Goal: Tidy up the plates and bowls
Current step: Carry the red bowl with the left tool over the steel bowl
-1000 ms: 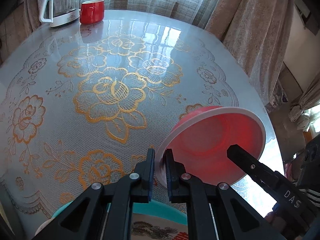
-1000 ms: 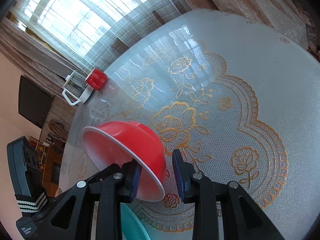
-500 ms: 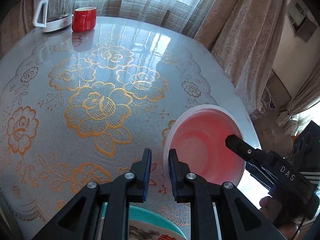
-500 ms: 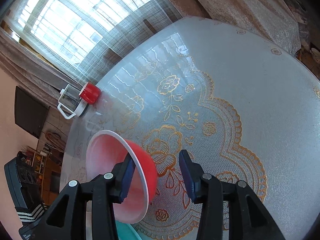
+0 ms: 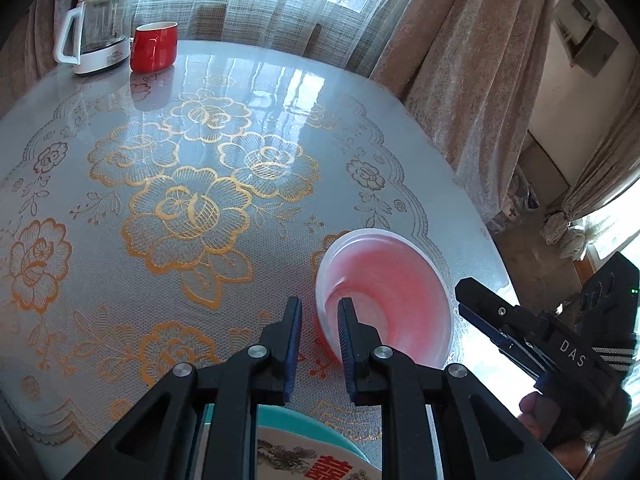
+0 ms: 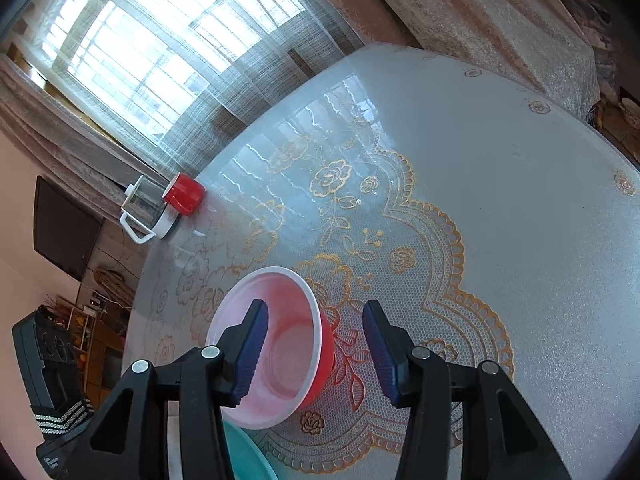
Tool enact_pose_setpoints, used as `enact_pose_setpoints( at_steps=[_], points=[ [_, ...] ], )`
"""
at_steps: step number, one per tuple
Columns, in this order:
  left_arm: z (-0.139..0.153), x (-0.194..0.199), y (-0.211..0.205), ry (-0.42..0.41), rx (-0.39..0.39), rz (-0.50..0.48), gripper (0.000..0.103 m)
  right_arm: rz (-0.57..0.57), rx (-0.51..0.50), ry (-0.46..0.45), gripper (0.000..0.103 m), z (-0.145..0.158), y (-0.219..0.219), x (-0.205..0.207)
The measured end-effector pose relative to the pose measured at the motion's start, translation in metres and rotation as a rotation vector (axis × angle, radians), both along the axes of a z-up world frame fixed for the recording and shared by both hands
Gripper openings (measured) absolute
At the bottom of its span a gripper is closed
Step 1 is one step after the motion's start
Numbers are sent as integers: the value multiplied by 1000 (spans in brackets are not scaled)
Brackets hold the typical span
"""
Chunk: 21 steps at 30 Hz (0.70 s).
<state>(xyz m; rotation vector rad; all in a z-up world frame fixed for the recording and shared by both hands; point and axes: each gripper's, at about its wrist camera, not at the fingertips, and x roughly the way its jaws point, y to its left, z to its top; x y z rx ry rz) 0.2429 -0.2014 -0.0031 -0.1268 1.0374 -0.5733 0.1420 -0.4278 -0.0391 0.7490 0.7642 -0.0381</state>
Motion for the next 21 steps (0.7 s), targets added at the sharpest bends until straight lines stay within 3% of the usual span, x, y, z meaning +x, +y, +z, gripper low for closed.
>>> enact_pose_setpoints(
  at_steps=[7,13,21],
  points=[
    [-10,-5,-5,16,-11,-36,18,30,0,-27,29,-3,15,-16],
    [-9,-14,-7,-22,16,-54,11,31,-44,10,13,-8,27,-11],
    [5,-25,12,-36,-19,-25,10,39,-17,-24,13,5,32,-11]
  ],
)
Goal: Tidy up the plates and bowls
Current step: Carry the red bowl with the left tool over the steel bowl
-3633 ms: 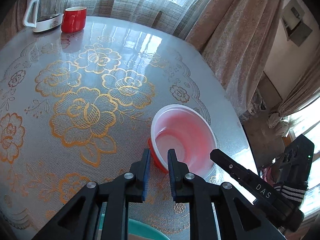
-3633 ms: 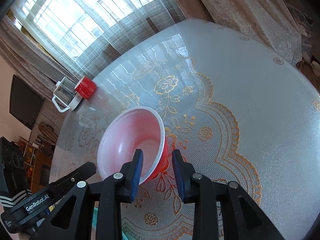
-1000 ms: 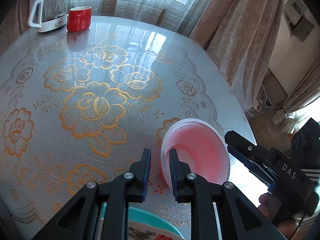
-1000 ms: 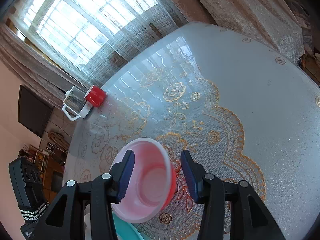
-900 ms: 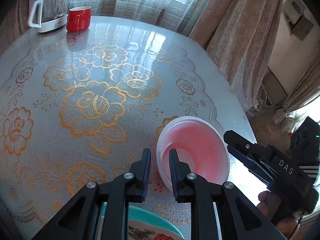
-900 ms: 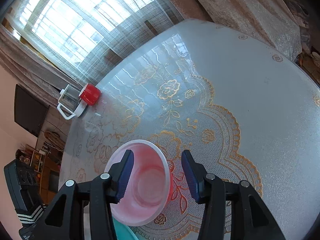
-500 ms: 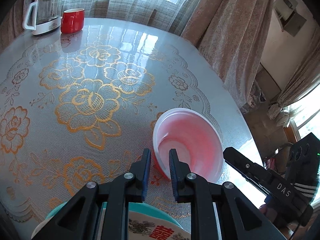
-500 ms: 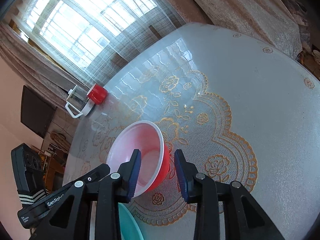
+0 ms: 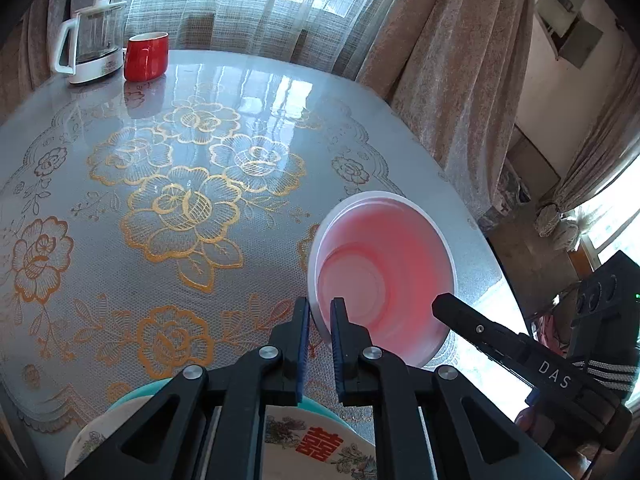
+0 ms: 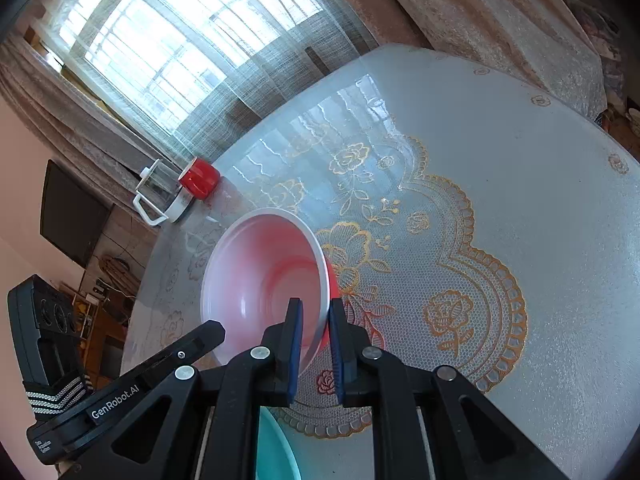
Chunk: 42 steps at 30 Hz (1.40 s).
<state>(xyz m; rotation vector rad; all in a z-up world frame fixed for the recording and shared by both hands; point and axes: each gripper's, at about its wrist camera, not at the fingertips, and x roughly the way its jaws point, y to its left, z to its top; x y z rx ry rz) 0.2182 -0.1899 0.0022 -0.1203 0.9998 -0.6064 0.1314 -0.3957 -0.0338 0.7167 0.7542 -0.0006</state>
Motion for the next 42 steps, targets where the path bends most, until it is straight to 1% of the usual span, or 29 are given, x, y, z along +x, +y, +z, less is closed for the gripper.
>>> enact_pose_setpoints(
  at_steps=[4,8,14,21,34,42],
  points=[
    [7,-8,14,-8,-11,26,10,22,12,-25,13,10,7,-2],
    [19,-23,33,-65,7,56,10,62,-15,-48,13,21,24,-3],
    [37,-41,70,-133,-4,108,10,129,-25,-82,13,35,54,-2],
    [48,-61,113,-189,0,180,10,214,-40,-104,13,44,93,-2],
    [45,-84,186,-197,-8,314,10,361,-76,-92,13,44,166,2],
    [42,-99,221,-200,-32,364,10,426,-104,-86,13,47,201,4]
  ],
)
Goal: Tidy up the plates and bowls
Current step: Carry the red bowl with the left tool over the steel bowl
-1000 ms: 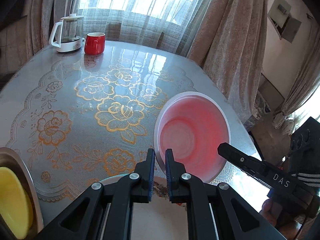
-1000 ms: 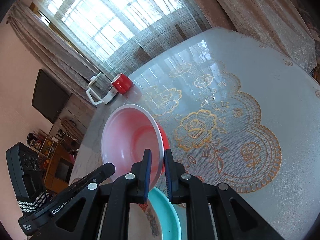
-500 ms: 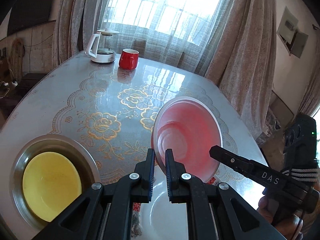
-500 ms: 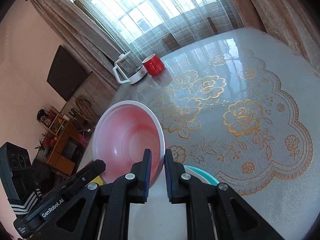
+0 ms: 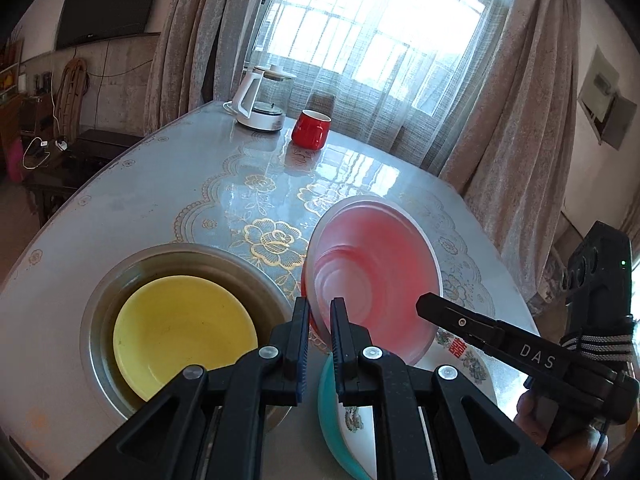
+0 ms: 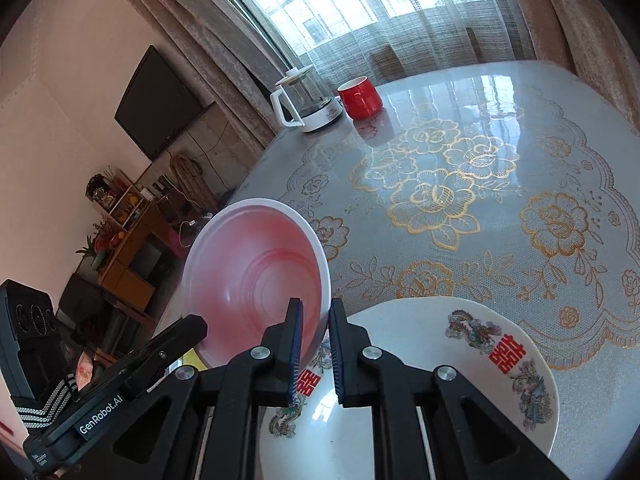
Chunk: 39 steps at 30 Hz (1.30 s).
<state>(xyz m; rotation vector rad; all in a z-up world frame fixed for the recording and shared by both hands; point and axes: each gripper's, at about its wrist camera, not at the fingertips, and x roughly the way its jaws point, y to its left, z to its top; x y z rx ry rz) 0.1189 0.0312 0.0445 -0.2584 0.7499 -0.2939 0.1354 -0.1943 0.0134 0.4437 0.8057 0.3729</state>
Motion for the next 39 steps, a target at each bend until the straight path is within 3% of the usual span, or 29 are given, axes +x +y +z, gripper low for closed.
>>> enact_pose_setpoints(
  at_steps=[16,23,39],
  points=[
    [0,-26,86,2,-76,146,10,177,-35,-8,13,13,80,1],
    [-12,-31,114,32,-95,206,10,247,-35,47,13,-1,112,7],
    [-45,-9,124,138,-90,219,10,266,-75,149,13,-35,131,21]
  ],
)
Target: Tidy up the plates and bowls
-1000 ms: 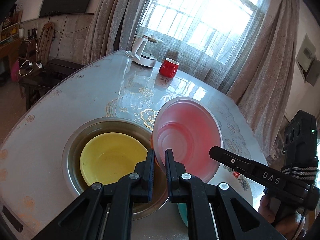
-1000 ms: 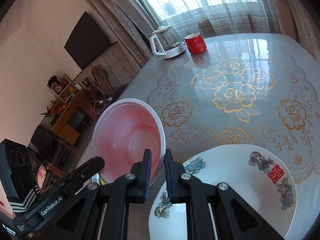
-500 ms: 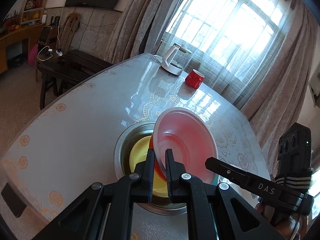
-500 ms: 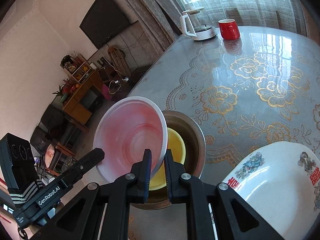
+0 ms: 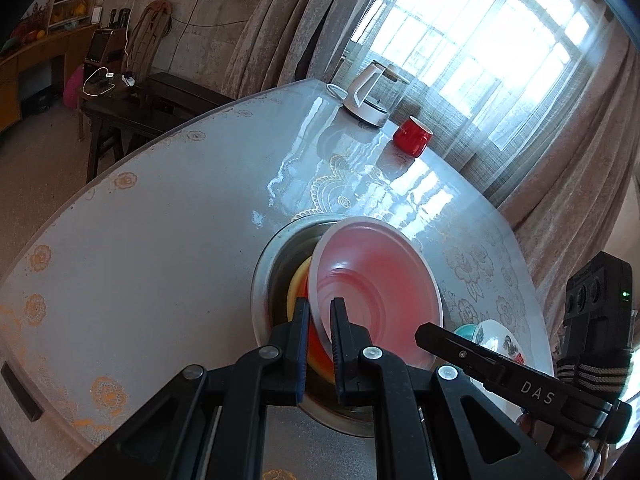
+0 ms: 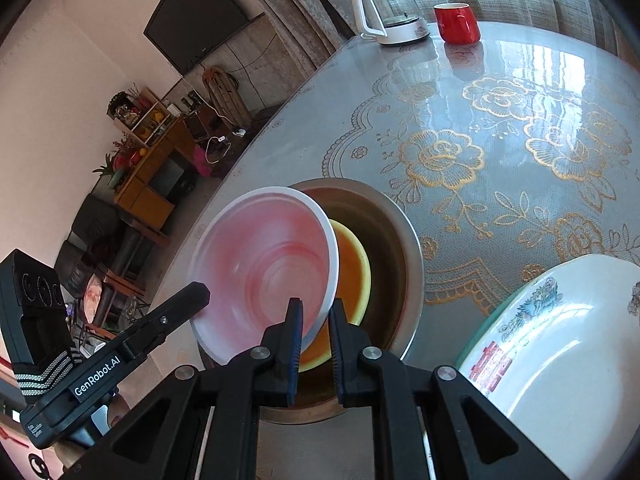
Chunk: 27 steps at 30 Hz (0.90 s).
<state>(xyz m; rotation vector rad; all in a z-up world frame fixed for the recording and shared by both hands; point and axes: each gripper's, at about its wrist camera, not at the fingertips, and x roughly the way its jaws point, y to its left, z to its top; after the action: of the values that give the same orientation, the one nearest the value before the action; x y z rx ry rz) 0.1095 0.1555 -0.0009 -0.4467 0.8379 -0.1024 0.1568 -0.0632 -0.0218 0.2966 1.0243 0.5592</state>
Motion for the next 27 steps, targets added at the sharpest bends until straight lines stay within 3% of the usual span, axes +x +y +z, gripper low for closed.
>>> enact_pose_setpoints(
  at_steps=[16,20,27],
  points=[
    [-12,8,-7,39,47,-9,10,-2,-111,-52,20,-4,-1,7],
    [-12,9,-7,40,62,-4,10,-8,-164,-86,26,0,1,5],
    [-11,10,-18,25,169,-14,10,20,-236,-119,26,1,12,5]
  ],
)
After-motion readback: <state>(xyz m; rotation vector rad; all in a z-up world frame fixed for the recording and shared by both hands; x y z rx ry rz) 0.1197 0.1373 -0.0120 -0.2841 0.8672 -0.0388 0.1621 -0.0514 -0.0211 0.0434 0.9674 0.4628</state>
